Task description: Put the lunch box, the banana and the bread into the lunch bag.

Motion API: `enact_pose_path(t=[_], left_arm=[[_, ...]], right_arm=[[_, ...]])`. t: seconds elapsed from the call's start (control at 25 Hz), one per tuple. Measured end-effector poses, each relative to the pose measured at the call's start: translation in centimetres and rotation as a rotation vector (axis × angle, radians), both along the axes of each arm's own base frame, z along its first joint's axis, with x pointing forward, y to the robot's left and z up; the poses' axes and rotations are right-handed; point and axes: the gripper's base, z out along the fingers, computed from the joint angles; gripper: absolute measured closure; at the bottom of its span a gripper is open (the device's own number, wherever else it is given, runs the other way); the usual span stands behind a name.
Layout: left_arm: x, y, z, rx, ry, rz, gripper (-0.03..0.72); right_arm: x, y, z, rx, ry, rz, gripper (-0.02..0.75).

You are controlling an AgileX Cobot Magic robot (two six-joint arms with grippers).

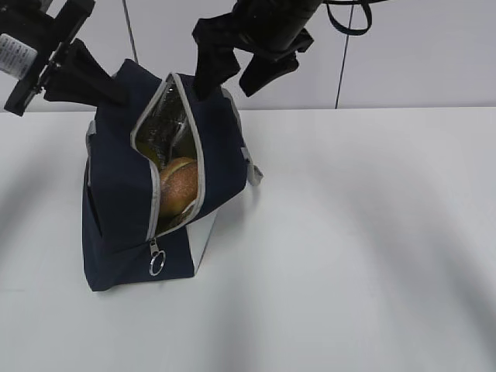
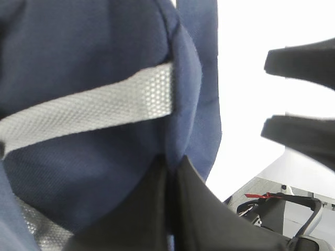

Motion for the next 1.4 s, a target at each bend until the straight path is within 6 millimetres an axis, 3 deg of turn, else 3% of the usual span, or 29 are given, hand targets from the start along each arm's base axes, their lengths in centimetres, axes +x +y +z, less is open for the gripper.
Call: enact_pose_path(t=[0.24,0.76,1.0,1.2,1.4], left_arm=[[0.0,0.0,0.0,0.000,0.001,-0.001,0.688],[0.0,0.0,0.0,0.002,-0.005,-0.010,0.688],[0.0,0.0,0.0,0.004,-0.006,-0.012,0.688],[0.0,0.0,0.0,0.000,-0.007,-0.012,0.688],[0.2,-0.4,0.5,-0.063,-0.018,0.008,0.688]], right_arm=[[0.5,-0.4,-0.9,-0.051,0.016,-0.036,0.166],[2.2,1.0,-6.9,-0.029,0.174,-0.028,0.396],[2.2,1.1,-6.8,-0.015,0.158,-0.002,0.722],[2.2,1.2,-6.4,-0.009,0.145,0.005,0.746],[1.2,0.2,-3.0,-0.034,0.071,0.012,0.749]])
